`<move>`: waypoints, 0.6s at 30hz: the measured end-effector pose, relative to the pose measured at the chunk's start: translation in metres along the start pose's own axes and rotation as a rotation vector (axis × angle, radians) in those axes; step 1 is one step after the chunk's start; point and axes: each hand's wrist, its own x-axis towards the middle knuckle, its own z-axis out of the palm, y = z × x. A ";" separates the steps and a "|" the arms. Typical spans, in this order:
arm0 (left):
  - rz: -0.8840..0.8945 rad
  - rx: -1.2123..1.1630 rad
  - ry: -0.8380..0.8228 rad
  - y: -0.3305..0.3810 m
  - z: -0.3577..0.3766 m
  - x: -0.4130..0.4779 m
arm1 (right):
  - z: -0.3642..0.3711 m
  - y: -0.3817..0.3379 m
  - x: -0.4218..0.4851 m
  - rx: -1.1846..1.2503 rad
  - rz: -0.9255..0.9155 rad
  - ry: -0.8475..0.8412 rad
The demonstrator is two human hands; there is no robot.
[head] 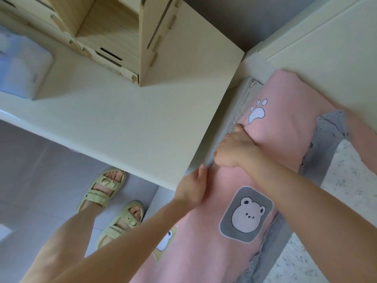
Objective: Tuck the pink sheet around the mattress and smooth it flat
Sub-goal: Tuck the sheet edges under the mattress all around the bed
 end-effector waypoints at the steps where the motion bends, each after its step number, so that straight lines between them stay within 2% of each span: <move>1: 0.085 0.035 0.041 -0.004 0.002 -0.008 | -0.002 -0.003 0.007 -0.020 0.008 -0.044; 5: 0.121 -0.181 -0.116 -0.024 0.005 -0.017 | -0.009 -0.002 0.015 0.017 0.033 -0.137; 9: 0.198 -0.204 0.004 -0.023 0.013 -0.013 | -0.010 0.008 -0.011 0.063 0.016 -0.030; 11: 0.105 -0.233 -0.084 -0.029 0.015 -0.012 | -0.005 0.015 -0.025 0.055 0.002 0.047; 14: -0.075 -0.246 -0.239 -0.036 0.013 -0.007 | -0.003 0.020 -0.033 0.030 0.002 0.057; 18: -0.181 -0.219 -0.318 -0.039 0.014 0.003 | 0.001 0.022 -0.026 0.129 -0.016 0.116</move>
